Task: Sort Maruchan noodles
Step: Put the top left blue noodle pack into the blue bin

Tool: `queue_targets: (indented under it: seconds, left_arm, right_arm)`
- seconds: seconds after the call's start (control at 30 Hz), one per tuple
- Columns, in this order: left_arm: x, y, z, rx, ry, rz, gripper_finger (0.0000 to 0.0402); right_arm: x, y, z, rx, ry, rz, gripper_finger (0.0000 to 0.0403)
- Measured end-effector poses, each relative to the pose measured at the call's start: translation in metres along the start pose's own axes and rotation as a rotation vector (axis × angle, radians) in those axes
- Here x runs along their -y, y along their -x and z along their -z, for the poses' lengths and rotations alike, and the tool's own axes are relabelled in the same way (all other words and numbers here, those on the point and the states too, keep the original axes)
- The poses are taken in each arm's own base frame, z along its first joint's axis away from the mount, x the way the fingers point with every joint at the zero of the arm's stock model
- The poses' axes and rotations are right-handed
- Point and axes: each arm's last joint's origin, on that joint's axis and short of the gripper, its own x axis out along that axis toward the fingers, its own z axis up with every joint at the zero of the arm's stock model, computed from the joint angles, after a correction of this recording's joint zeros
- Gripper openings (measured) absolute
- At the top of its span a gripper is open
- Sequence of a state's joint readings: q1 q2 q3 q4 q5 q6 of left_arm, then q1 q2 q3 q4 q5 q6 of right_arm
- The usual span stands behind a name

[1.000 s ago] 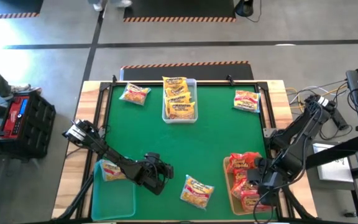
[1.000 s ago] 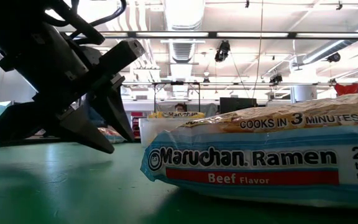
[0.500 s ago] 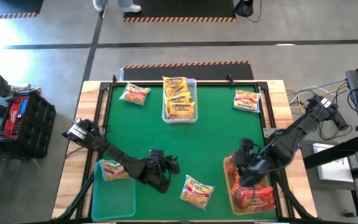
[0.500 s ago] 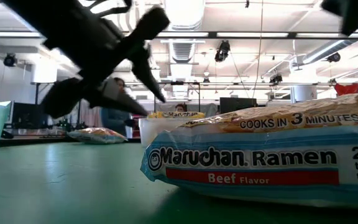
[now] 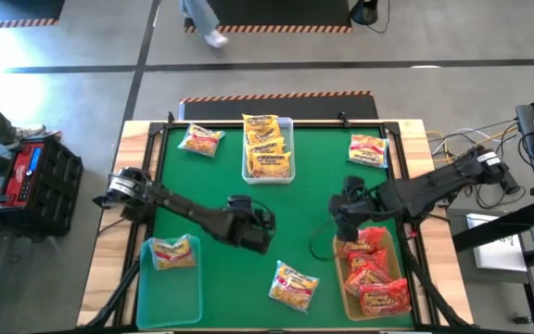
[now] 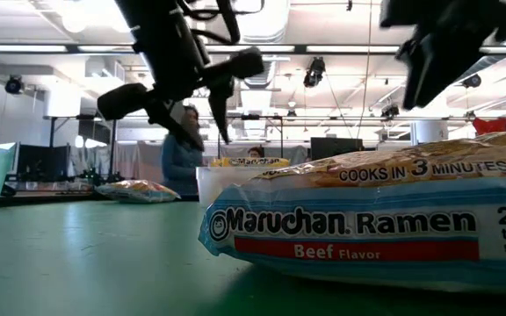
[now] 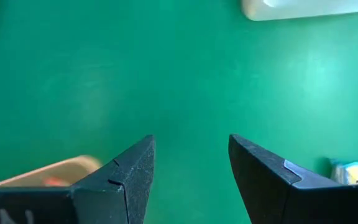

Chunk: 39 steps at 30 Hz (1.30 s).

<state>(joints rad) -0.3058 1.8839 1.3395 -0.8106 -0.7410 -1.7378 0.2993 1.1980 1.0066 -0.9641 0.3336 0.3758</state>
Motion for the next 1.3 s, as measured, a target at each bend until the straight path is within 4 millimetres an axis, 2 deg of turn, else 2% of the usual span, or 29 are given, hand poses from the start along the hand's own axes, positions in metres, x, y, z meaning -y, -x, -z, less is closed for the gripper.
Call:
queue_targets:
  seconds: [0.17, 0.37, 0.53, 0.67, 0.8, 1.0, 1.13, 1.3]
  left_arm:
    - [-0.006, -0.014, -0.026, -0.009, -0.035, -0.139, 0.0141]
    - [-0.010, -0.026, -0.052, -0.058, -0.126, -0.198, 0.0141]
    - [-0.023, -0.035, -0.087, -0.057, -0.193, -0.299, 0.0141]
    - [-0.047, -0.046, -0.111, -0.053, -0.176, -0.373, 0.0141]
    - [-0.082, -0.058, -0.131, -0.043, -0.127, -0.423, 0.0141]
    - [-0.135, -0.074, -0.158, 0.000, 0.053, -0.480, 0.0141]
    - [-0.153, -0.083, -0.176, 0.049, 0.170, -0.439, 0.0141]
    - [-0.168, -0.103, -0.196, 0.065, 0.248, -0.360, 0.0141]
  right_arm:
    - [0.020, -0.025, -0.002, 0.021, -0.034, 0.011, 0.0194]
    - [0.034, -0.050, -0.010, 0.138, -0.136, -0.202, 0.0194]
    - [0.040, -0.058, -0.022, 0.321, -0.232, -0.350, 0.0194]
    - [0.045, -0.058, -0.029, 0.398, -0.255, -0.356, 0.0194]
    - [0.054, -0.057, -0.034, 0.440, -0.271, -0.331, 0.0194]
    - [0.075, -0.064, -0.045, 0.530, -0.342, -0.289, 0.0194]
    - [0.089, -0.073, -0.048, 0.546, -0.398, -0.260, 0.0194]
    - [0.102, -0.090, -0.049, 0.521, -0.472, -0.241, 0.0194]
